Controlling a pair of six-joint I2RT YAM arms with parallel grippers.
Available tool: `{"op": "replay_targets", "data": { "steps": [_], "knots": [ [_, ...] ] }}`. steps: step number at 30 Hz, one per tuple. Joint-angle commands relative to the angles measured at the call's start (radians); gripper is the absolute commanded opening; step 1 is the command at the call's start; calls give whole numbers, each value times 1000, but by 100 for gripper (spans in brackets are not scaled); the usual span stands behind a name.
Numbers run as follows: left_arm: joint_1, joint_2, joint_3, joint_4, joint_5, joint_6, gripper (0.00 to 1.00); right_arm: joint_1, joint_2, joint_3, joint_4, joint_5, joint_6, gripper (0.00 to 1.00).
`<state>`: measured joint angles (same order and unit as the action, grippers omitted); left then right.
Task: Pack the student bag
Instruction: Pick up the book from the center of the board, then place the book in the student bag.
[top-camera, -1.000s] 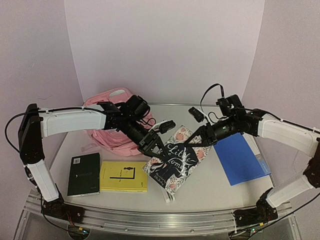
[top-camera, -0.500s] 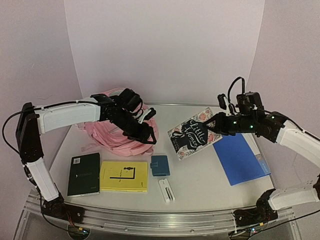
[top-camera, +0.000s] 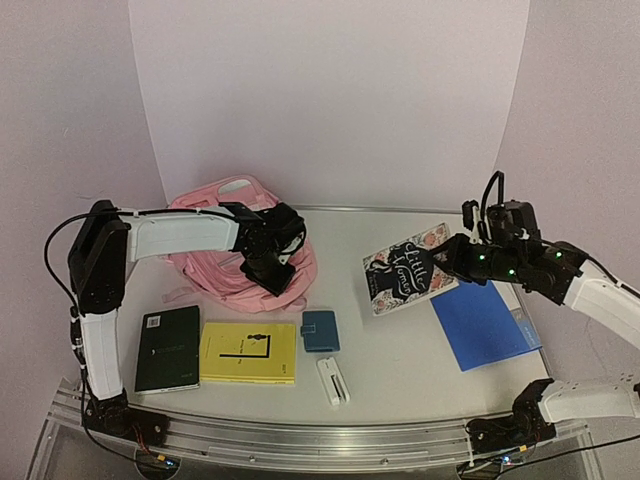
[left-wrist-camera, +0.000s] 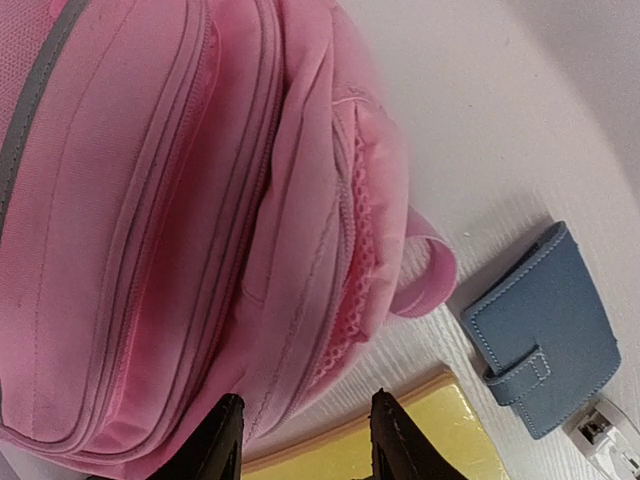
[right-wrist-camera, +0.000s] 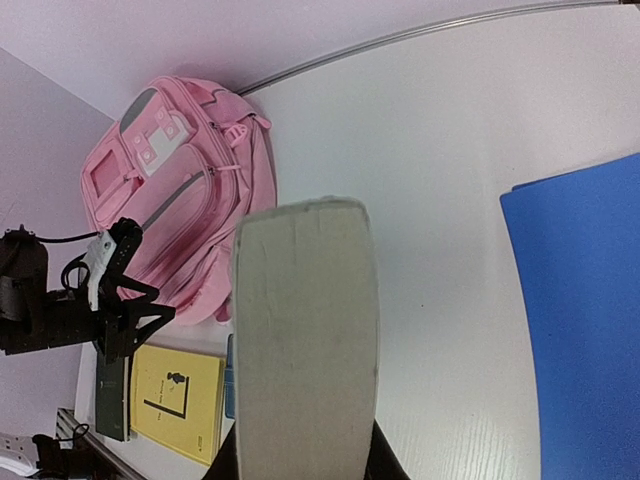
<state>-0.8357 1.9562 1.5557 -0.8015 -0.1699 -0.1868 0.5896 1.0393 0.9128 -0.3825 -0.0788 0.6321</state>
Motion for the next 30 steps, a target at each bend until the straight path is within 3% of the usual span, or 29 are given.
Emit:
{"op": "replay_targets", "data": {
  "steps": [1,9,17,25,30],
  "knots": [
    [-3,27,75,6,-138,39,43,4,-46,-9,115,-4,51,0],
    [-3,83,116,15,-154,56,43,4,-45,-25,138,-31,68,0],
    [-3,124,143,2,-152,61,32,4,-51,-36,145,-41,75,0],
    [-3,98,178,-26,-204,58,2,5,-64,-37,145,-42,98,0],
    [-5,38,247,-46,-234,71,0,4,-50,-35,154,-52,178,0]
  ]
}}
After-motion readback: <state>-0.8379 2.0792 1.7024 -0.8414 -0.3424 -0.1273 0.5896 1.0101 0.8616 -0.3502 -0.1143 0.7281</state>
